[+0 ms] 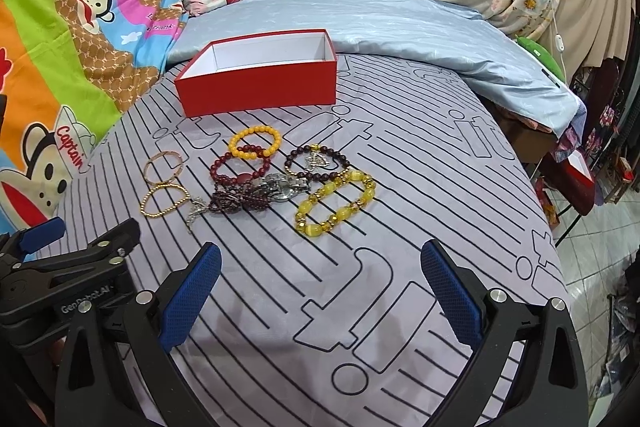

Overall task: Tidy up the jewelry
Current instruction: 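Lower the left tool onto the gold bead chain bracelet and close it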

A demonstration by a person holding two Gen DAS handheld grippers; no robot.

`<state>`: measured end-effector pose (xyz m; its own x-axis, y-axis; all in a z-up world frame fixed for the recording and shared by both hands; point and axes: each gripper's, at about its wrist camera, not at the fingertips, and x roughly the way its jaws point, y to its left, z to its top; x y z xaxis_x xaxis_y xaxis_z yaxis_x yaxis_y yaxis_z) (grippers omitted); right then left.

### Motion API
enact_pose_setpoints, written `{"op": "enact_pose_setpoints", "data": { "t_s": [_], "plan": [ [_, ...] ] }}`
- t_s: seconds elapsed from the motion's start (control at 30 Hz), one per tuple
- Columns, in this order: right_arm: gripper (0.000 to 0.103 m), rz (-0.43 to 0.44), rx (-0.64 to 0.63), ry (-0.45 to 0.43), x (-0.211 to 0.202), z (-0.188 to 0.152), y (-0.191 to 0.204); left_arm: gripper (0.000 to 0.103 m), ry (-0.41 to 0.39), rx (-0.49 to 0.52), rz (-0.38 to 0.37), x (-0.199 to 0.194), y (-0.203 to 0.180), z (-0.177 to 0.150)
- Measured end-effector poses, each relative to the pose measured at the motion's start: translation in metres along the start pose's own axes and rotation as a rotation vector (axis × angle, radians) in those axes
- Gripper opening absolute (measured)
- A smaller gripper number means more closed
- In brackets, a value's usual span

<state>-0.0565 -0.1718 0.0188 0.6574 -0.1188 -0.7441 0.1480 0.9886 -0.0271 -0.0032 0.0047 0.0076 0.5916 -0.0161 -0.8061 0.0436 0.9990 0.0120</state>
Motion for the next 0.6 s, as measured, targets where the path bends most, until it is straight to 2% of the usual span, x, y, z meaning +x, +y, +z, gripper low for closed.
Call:
{"op": "enact_pose_setpoints", "data": {
  "t_s": [0.3, 0.6],
  "plan": [
    [0.096, -0.014, 0.032, 0.055, 0.024, -0.004, -0.018, 0.096, 0.04, -0.088, -0.002, 0.029, 0.033, 0.0],
    [0.096, 0.007, 0.037, 0.081, 0.037, -0.003, -0.018, 0.093, 0.024, -0.07, -0.02, 0.046, 0.028, 0.013]
  ]
}}
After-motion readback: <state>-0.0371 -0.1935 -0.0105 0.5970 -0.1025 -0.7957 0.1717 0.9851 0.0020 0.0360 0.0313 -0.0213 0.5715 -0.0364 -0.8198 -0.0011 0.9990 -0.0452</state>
